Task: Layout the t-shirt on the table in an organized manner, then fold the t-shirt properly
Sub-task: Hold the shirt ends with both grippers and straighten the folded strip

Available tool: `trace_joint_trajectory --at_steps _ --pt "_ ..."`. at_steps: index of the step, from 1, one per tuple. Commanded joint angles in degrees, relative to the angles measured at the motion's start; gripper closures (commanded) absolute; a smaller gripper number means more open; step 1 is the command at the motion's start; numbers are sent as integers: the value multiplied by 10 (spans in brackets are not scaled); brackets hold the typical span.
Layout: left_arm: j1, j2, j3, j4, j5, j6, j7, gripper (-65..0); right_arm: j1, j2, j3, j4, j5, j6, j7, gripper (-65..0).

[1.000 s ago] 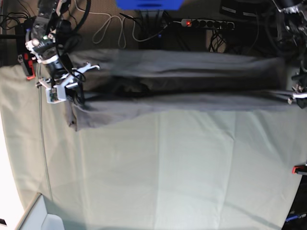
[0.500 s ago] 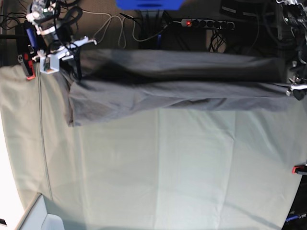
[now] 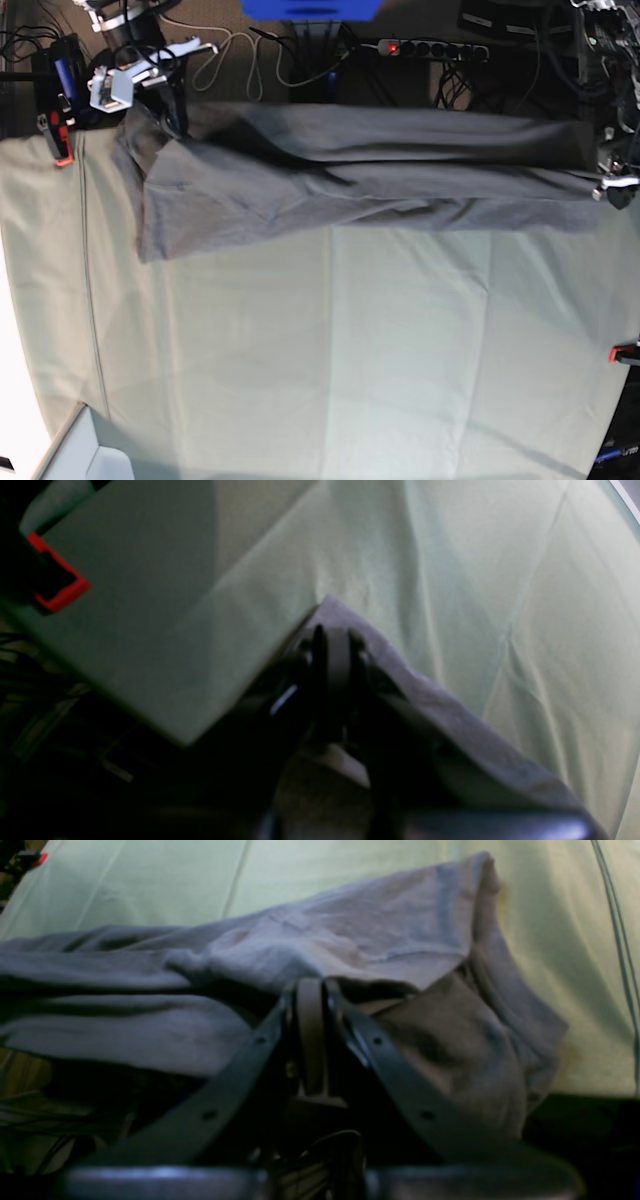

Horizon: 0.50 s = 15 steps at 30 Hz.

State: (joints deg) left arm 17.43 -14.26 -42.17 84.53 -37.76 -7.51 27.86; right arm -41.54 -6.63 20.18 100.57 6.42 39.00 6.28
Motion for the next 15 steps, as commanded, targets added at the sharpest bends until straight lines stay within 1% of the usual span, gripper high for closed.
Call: trace_joint_trajectory --at_steps 1,9,12,15 --pt "-1 -10 -3 9 -3 -2 -14 -1 -13 2 2 9 12 10 20 0" --pt "-6 -11 -3 9 -3 -2 -14 -1 -60 2 -43 8 12 10 57 0" --pt "-10 -10 -4 9 -3 -2 -14 -1 -58 2 -48 7 12 10 53 0" --pt "-9 -9 -4 9 -3 -2 -14 -1 -31 2 -44 -26 10 10 51 0"
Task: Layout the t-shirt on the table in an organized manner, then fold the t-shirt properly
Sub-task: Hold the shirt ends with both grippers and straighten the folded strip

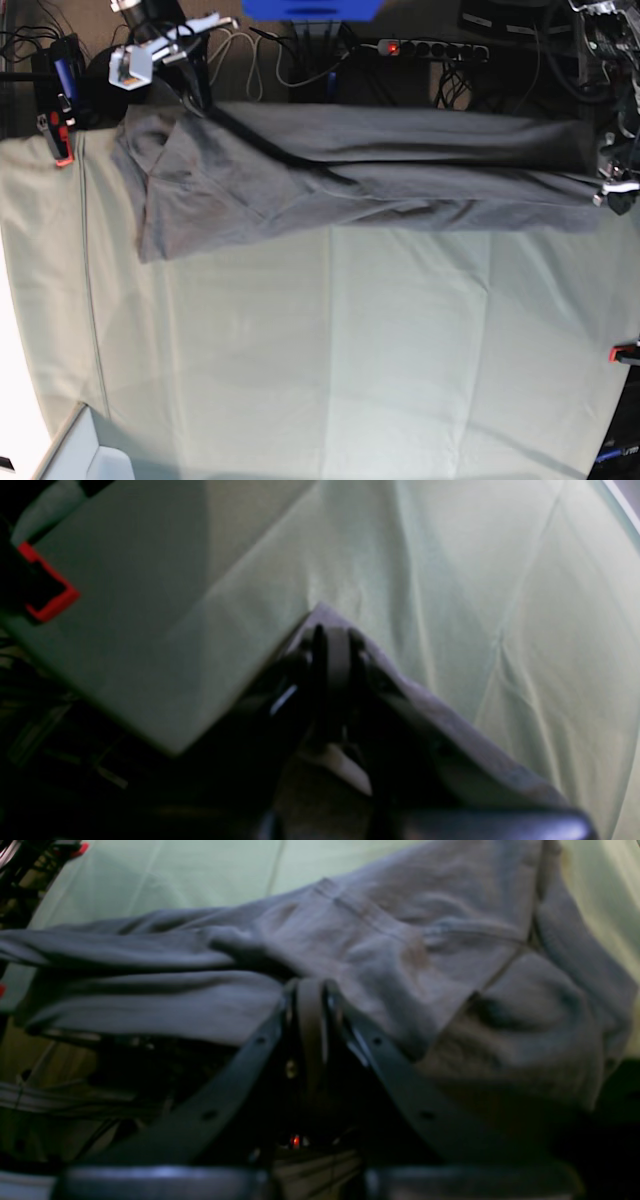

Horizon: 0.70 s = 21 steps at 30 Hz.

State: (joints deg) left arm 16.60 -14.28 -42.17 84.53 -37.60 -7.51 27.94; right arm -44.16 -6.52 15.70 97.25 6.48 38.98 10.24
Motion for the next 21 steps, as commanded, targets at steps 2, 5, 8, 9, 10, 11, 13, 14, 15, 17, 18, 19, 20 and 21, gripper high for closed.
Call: trace_joint_trajectory --at_steps 2,5,8,9,10,11,13,14,15,17,18,19,20,21 --pt "0 -9 -3 9 -4 -2 -14 -1 32 3 2 -32 8 10 5 0" --pt "1 -9 -3 9 -4 -2 -14 -1 66 23 11 -59 -12 10 -31 -63" --pt "2 -9 -4 9 -4 -2 -14 -1 88 30 24 -63 -24 10 -76 -170" --pt "3 -9 -4 9 -4 -2 -14 -1 92 30 32 -63 -22 10 -83 -199" --pt "3 -9 -4 9 -4 -2 -14 -1 97 30 39 -63 -21 10 -90 -228" --pt "3 -9 -4 9 -4 -2 -14 -1 104 30 44 -63 -21 10 -95 -252" --pt "3 -9 -4 9 -4 -2 -14 -1 114 30 47 -70 -23 10 -109 -291" --pt "3 -8 -4 9 -4 -2 -14 -1 120 30 47 -78 -23 10 -116 -306" --pt "3 -8 -3 9 -4 -2 -14 -1 130 31 47 -86 -24 10 -122 -318" --pt "2 -8 -3 9 -5 -2 -14 -1 145 31 47 -95 -24 10 -140 -326" --pt "2 -8 -3 9 -5 -2 -14 -1 148 31 46 -97 -24 10 -146 -327" --pt "1 -8 -3 9 -5 -2 -14 -1 151 31 46 -99 -24 10 -152 -327" --pt "1 -8 -3 9 -5 -2 -14 -1 152 32 45 -100 -24 10 -159 -328" --pt "1 -8 -3 9 -5 -2 -14 -1 156 32 44 -100 -24 10 -165 -328"
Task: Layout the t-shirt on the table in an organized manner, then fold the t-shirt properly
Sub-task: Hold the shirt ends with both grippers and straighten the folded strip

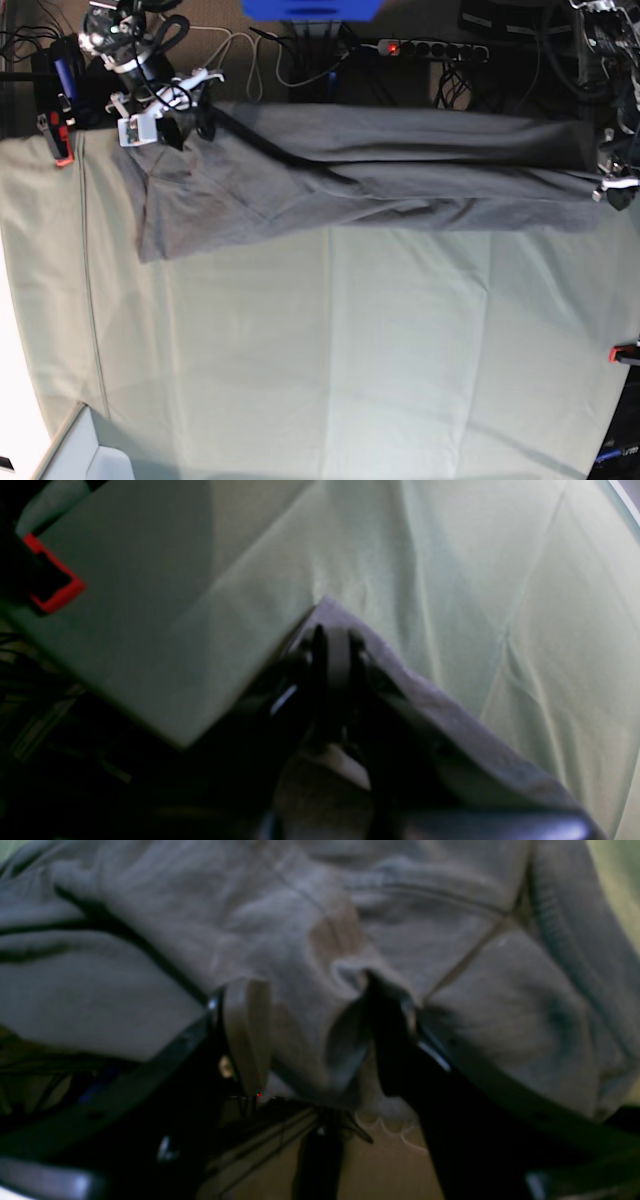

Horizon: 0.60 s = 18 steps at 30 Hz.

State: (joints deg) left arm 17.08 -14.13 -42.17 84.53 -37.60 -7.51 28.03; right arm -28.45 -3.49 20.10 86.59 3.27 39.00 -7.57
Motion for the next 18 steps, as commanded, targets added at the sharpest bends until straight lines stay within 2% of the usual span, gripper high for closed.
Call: trace_joint_trajectory --at_steps 1,5,7,9,12,18 --pt "-4 -9 -3 9 -5 -2 -15 -1 3 1 0 7 8 10 8 -328" --pt "-5 -9 -3 9 -5 -2 -15 -1 19 0 -1 7 8 10 -14 -323" --pt "-5 -9 -2 9 -6 -2 -15 -1 23 0 -1 7 8 10 -26 -292" --pt "-5 -9 -2 9 -5 -2 -15 -1 23 0 -1 7 8 10 -29 -218" --pt "-5 -9 -2 9 -5 -2 -15 -1 23 0 -1 7 8 10 -29 -8" --pt "-5 -9 -2 9 -9 -2 -15 -1 -5 2 0 25 13 10 -28 0"
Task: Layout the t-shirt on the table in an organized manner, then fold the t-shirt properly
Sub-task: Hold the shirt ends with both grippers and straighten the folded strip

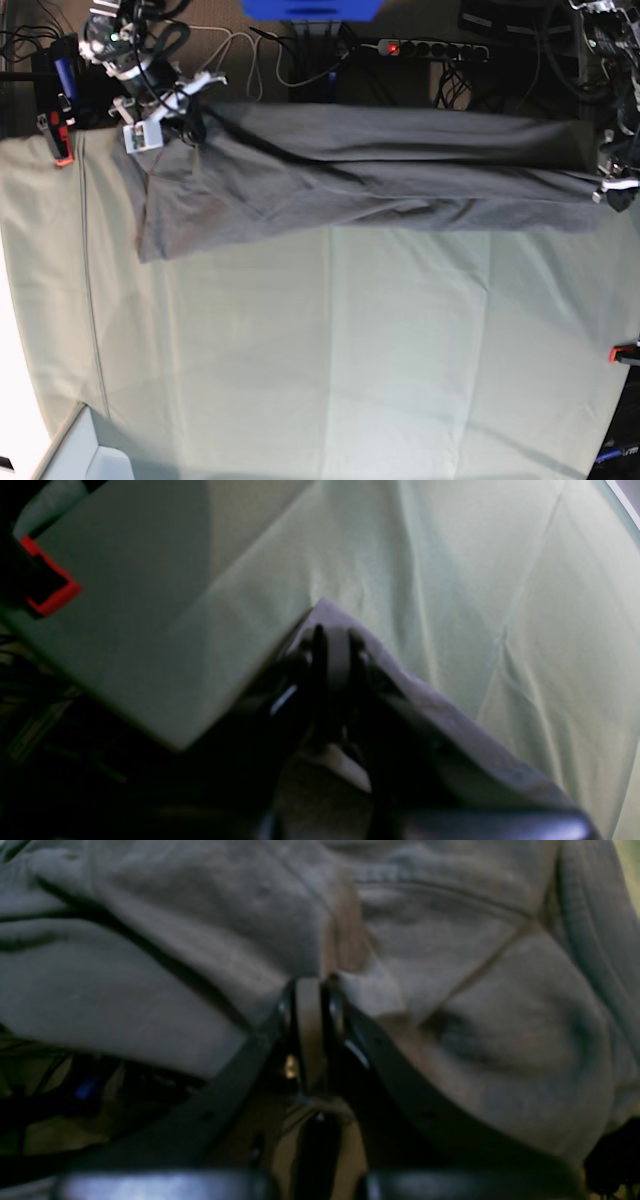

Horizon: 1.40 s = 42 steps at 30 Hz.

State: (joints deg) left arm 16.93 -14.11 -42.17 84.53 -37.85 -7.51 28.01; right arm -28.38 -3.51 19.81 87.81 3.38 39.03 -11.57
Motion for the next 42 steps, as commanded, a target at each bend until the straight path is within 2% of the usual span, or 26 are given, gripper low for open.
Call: trace_joint_trajectory --at_steps 1,4,6,9,13,18,24,42 --pt "-4 -10 -3 9 -6 -2 -15 -1 -15 -1 4 27 12 10 12 0" --pt "-4 -10 -3 11 -6 -2 -15 -1 -54 -6 3 81 14 10 12 0" --pt "-4 -10 -3 11 -6 -2 -15 -1 -83 -23 2 118 28 10 13 0" --pt "-4 -11 -3 12 -7 -2 -15 -1 -119 -32 -3 173 40 10 12 0" --pt "-4 -11 -3 11 -7 -2 -15 -1 -181 -39 -52 221 39 10 13 0" --pt "-14 -11 -3 11 -4 -2 -15 -1 -224 -37 -95 229 39 10 14 0" --pt "-14 -11 -3 10 -7 -2 -15 -1 -207 -34 -85 215 36 10 14 0" --pt "15 -12 -5 11 -6 -2 -15 -2 -84 -30 26 161 36 10 11 0"
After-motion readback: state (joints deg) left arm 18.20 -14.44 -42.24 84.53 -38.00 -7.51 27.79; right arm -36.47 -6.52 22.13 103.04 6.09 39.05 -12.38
